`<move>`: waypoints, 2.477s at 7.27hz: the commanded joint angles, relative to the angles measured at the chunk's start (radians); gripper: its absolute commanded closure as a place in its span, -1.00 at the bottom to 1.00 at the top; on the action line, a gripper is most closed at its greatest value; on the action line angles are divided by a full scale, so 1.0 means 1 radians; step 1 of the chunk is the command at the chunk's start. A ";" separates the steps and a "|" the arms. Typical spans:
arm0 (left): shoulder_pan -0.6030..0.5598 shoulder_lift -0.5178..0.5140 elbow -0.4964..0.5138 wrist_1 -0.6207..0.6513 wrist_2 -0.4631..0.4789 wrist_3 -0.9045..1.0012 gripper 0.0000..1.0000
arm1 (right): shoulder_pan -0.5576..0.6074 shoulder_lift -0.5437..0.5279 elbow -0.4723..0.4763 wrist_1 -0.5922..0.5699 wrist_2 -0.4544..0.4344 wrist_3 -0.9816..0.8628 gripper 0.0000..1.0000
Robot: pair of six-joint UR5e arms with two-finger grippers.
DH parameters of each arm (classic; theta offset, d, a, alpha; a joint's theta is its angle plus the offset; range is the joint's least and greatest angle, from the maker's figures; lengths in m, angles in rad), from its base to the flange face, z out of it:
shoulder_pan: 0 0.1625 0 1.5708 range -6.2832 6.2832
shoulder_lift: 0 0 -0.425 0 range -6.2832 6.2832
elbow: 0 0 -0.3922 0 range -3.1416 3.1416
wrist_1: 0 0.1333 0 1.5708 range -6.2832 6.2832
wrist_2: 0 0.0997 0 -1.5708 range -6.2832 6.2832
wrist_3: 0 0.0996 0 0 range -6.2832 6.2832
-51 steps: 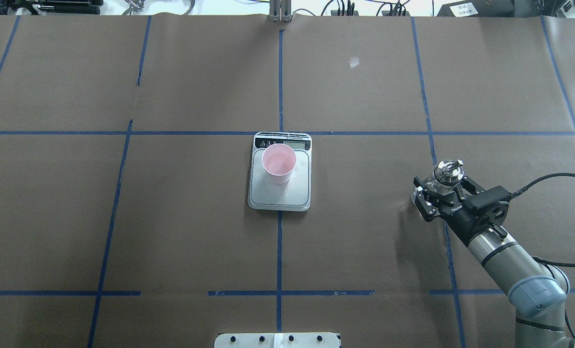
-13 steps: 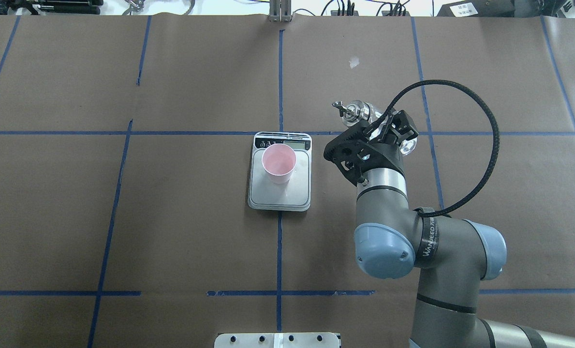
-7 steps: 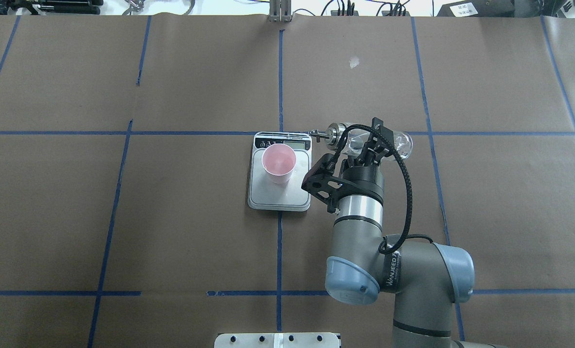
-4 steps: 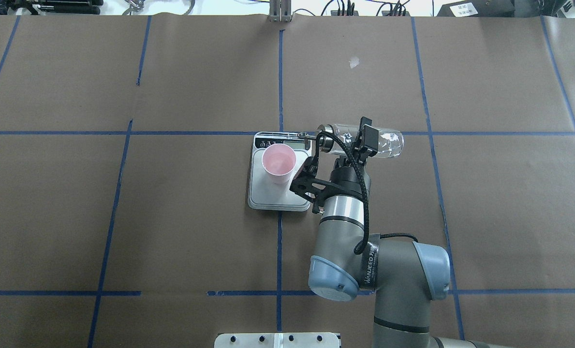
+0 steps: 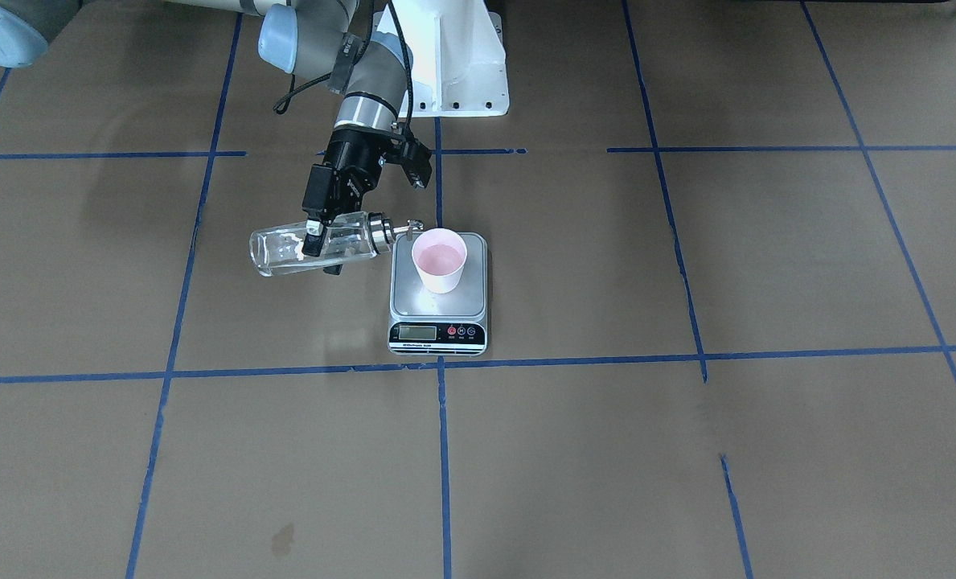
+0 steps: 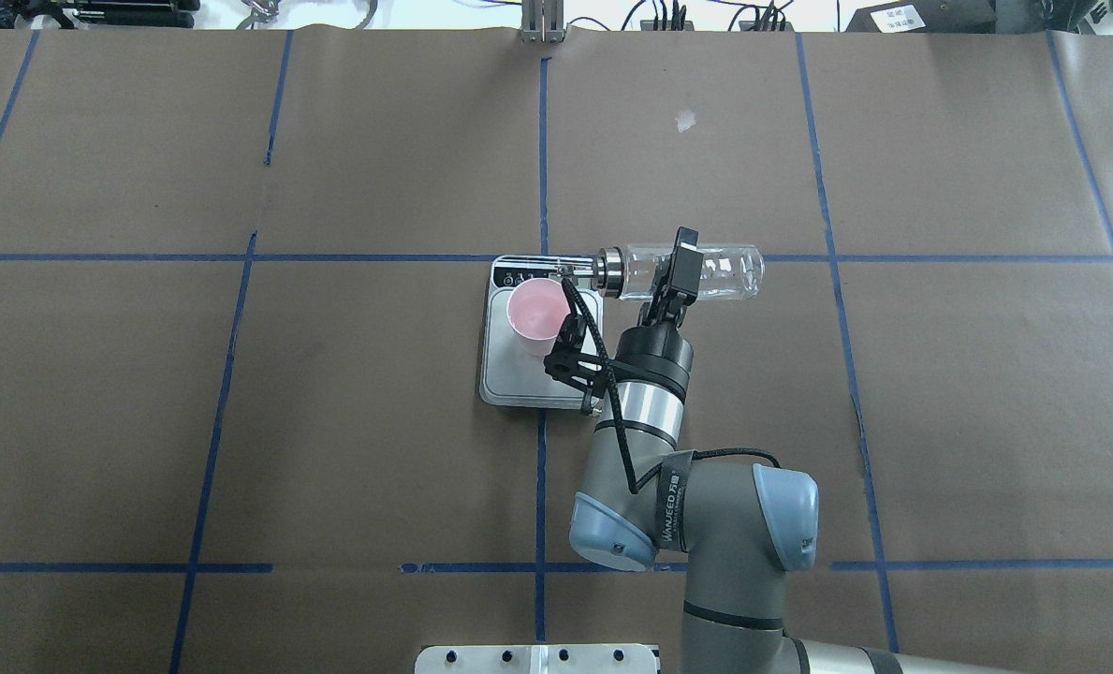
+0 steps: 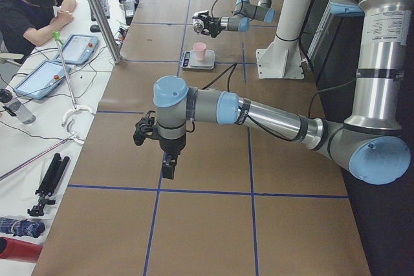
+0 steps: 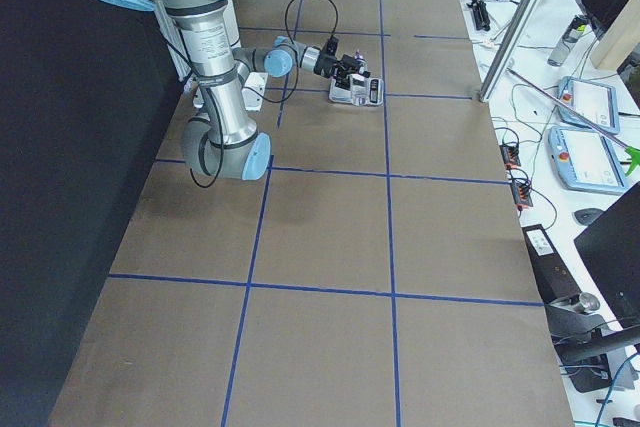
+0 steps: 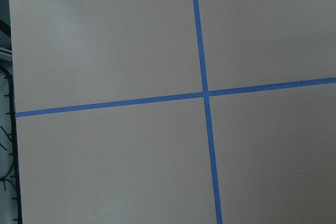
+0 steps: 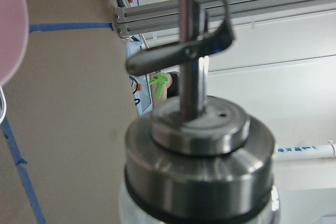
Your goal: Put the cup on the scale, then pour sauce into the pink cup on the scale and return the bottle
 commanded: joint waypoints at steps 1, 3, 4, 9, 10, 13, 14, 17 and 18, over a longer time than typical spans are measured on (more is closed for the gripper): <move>0.000 0.000 0.015 -0.001 -0.021 0.001 -1.00 | 0.001 0.022 -0.058 -0.002 -0.028 -0.002 1.00; 0.000 0.000 0.020 -0.001 -0.027 0.001 -1.00 | 0.004 0.024 -0.072 -0.004 -0.063 -0.023 1.00; 0.000 0.000 0.021 -0.001 -0.027 0.001 -1.00 | 0.004 0.023 -0.072 -0.004 -0.075 -0.034 1.00; 0.000 0.000 0.023 -0.001 -0.029 0.001 -1.00 | 0.011 0.012 -0.072 -0.011 -0.184 -0.112 1.00; 0.000 0.000 0.027 -0.001 -0.029 0.001 -1.00 | 0.013 0.012 -0.072 -0.011 -0.204 -0.124 1.00; 0.000 -0.002 0.027 -0.001 -0.052 0.001 -1.00 | 0.019 0.000 -0.072 -0.011 -0.246 -0.152 1.00; 0.000 -0.002 0.030 -0.001 -0.052 0.001 -1.00 | 0.019 -0.007 -0.072 -0.011 -0.252 -0.152 1.00; 0.000 -0.002 0.031 -0.001 -0.052 0.001 -1.00 | 0.019 -0.011 -0.071 -0.011 -0.253 -0.152 1.00; 0.000 -0.003 0.034 -0.001 -0.052 0.001 -1.00 | 0.019 -0.011 -0.071 -0.011 -0.253 -0.152 1.00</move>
